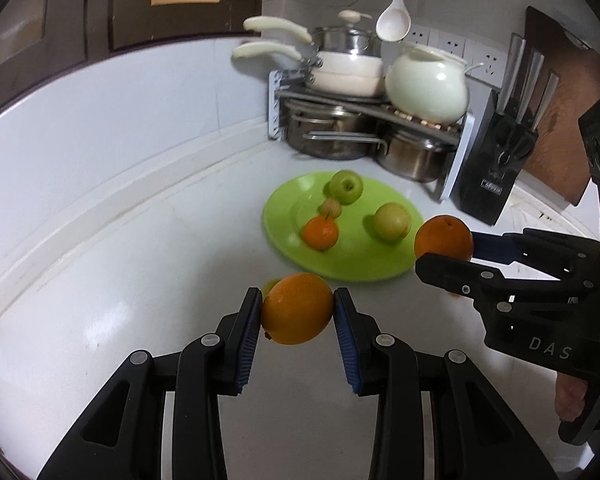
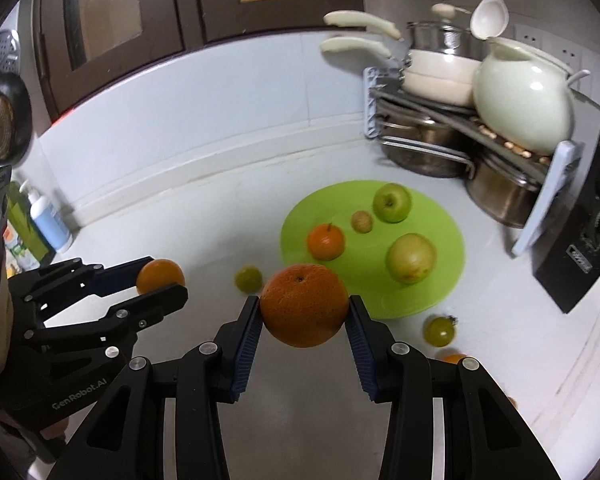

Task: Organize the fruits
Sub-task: 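Carry the oval orange in the left tool while the right tool carries the large orange over the plate, then open the left tool on the plate while the right tool releases the large orange there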

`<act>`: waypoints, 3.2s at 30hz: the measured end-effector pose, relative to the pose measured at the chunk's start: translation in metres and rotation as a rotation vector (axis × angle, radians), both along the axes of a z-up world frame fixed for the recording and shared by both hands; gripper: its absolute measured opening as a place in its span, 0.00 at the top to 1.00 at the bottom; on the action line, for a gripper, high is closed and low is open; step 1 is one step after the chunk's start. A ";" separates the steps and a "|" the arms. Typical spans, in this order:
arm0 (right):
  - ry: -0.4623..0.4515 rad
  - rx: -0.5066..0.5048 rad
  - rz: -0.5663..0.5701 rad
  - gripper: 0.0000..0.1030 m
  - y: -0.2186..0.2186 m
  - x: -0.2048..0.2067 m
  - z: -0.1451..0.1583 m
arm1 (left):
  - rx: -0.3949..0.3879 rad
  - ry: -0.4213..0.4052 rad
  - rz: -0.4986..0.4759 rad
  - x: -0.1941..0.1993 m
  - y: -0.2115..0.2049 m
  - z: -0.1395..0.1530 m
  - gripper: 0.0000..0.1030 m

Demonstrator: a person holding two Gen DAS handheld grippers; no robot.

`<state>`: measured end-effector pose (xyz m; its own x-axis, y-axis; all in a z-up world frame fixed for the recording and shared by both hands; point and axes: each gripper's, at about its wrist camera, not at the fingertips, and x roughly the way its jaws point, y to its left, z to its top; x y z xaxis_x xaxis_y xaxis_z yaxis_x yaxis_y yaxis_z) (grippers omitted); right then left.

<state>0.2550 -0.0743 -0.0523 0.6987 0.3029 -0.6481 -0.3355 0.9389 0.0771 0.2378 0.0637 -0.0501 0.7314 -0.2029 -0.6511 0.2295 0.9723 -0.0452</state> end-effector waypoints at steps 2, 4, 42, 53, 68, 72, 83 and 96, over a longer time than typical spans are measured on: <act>-0.009 0.009 -0.013 0.58 -0.006 0.001 0.005 | -0.002 -0.015 -0.008 0.002 -0.004 0.007 0.65; -0.020 0.008 -0.015 0.58 -0.010 0.003 0.010 | -0.001 -0.023 -0.018 0.006 -0.008 0.012 0.65; 0.062 -0.038 -0.077 0.58 -0.049 0.130 0.019 | 0.050 0.021 -0.085 0.139 -0.056 0.017 0.65; 0.151 -0.051 -0.074 0.58 -0.046 0.165 -0.002 | 0.047 0.118 -0.089 0.175 -0.057 -0.005 0.65; 0.245 -0.087 -0.076 0.58 -0.041 0.187 -0.028 | 0.065 0.226 -0.088 0.201 -0.055 -0.040 0.65; 0.244 -0.096 -0.073 0.58 -0.041 0.192 -0.033 | 0.073 0.241 -0.092 0.206 -0.058 -0.045 0.65; 0.275 -0.090 -0.061 0.57 -0.037 0.194 -0.045 | 0.063 0.251 -0.075 0.209 -0.054 -0.047 0.65; 0.212 -0.084 -0.062 0.52 -0.036 0.176 -0.025 | 0.061 0.201 -0.049 0.189 -0.044 -0.027 0.58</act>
<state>0.4312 -0.1106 -0.0775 0.5599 0.2023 -0.8035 -0.2616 0.9633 0.0602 0.4265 0.0198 -0.0774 0.5759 -0.1907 -0.7950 0.2690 0.9625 -0.0360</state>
